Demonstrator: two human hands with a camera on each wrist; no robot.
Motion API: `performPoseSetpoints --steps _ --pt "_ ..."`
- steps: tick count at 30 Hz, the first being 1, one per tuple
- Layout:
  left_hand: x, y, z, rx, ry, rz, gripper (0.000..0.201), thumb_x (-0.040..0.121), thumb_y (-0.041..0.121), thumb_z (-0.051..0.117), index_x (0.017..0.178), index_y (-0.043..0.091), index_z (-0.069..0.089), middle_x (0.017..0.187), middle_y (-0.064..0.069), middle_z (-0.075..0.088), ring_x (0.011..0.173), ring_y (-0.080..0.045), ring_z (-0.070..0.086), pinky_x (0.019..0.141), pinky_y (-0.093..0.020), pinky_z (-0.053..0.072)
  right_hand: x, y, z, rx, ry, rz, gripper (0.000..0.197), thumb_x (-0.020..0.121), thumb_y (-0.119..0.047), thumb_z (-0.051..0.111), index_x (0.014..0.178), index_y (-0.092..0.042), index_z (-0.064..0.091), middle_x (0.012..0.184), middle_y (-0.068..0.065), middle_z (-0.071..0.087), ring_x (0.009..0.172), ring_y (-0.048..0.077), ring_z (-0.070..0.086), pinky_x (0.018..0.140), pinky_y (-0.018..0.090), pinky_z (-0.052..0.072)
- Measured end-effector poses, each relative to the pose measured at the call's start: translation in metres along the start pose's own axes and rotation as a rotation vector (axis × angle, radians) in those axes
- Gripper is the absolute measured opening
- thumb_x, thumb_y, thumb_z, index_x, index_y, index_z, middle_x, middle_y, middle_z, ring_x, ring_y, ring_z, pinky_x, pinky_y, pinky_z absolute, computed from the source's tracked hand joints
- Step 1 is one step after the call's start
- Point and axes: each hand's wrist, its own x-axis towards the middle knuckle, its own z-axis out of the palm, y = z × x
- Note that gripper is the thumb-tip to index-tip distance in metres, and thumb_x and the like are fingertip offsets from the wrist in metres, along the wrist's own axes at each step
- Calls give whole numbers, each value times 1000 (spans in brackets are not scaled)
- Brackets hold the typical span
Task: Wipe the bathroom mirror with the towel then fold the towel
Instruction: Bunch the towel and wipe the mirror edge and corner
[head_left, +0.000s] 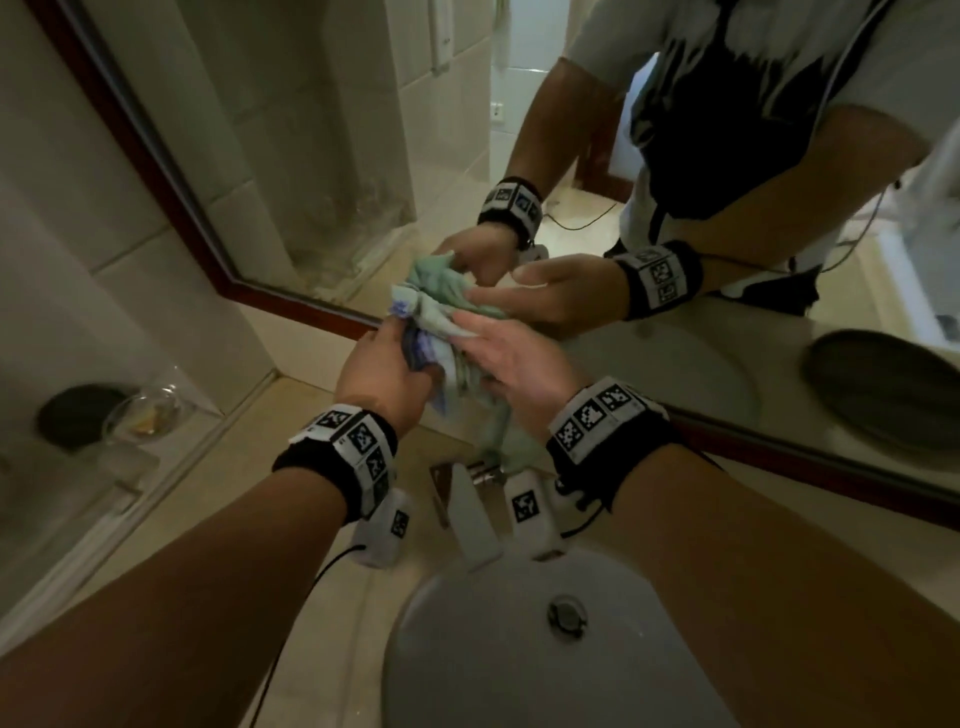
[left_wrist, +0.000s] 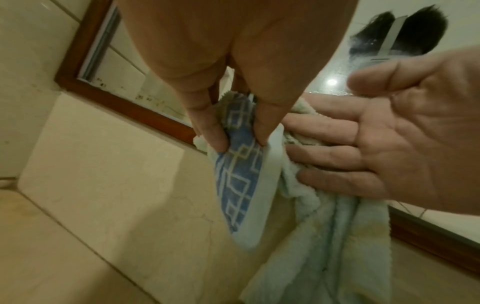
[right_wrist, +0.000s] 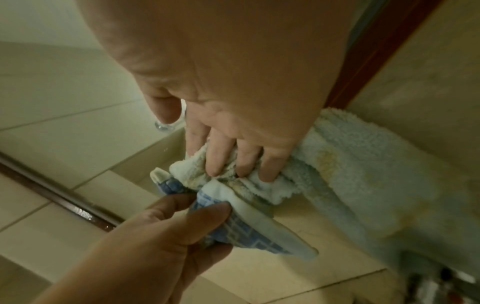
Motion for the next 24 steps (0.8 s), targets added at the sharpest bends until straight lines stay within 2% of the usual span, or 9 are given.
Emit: performPoseSetpoints --steps 2,5,9,12,15,17,20,22,24 --pt "-6 11 4 -19 -6 9 58 82 36 72 135 26 51 120 -10 67 109 -35 64 91 -39 53 -12 3 -17 30 23 7 43 72 -54 63 114 -46 68 138 -7 62 132 11 54 113 43 39" --pt "-24 38 16 -37 -34 35 51 86 37 70 132 26 54 118 -8 70 108 -33 65 90 -38 54 -33 7 -43 56 105 7 31 97 -34 56 128 -36 63 117 -13 74 120 7 62 111 43 42" --pt "-54 80 45 -83 -31 111 38 89 38 69 124 27 59 110 -4 73 101 -30 68 73 -28 45 -68 16 -87 14 237 -43 29 88 -24 75 114 -35 68 108 -2 73 103 14 69 86 34 53" --pt "-81 117 74 -107 -26 161 37 88 45 67 120 29 59 108 -2 73 99 -30 68 75 -31 49 -114 25 -125 -10 300 -123 21 86 -24 74 106 -31 68 114 6 71 105 19 70 91 39 55" --pt "-113 158 111 -102 -27 196 44 83 55 66 120 31 58 104 -4 72 98 -32 67 80 -41 56 -166 38 -168 -86 382 -245 17 87 -9 64 102 -16 65 111 18 67 104 23 67 91 44 53" --pt "-134 188 134 -119 -37 209 46 80 58 68 117 31 58 103 -5 71 98 -32 66 80 -40 55 -198 45 -197 -134 426 -259 23 83 1 58 100 -12 67 109 12 69 104 20 66 91 41 55" --pt "-169 241 170 -232 -100 225 41 78 53 73 109 29 61 101 2 71 96 -25 67 80 -39 56 -251 53 -246 -166 508 -234 26 81 -2 54 98 -17 67 104 -7 75 103 13 68 91 35 57" --pt "-192 275 194 -320 -142 230 36 79 49 76 103 27 63 97 6 72 92 -20 68 78 -38 56 -285 57 -278 -190 608 -236 22 83 -3 55 96 -14 67 99 -5 75 100 16 69 91 40 57" --pt "-215 308 219 -379 -181 241 33 80 49 77 99 26 63 93 7 71 88 -18 67 75 -33 54 -317 62 -308 -157 698 -249 20 81 -8 55 95 -11 68 99 5 75 100 27 70 93 50 57"
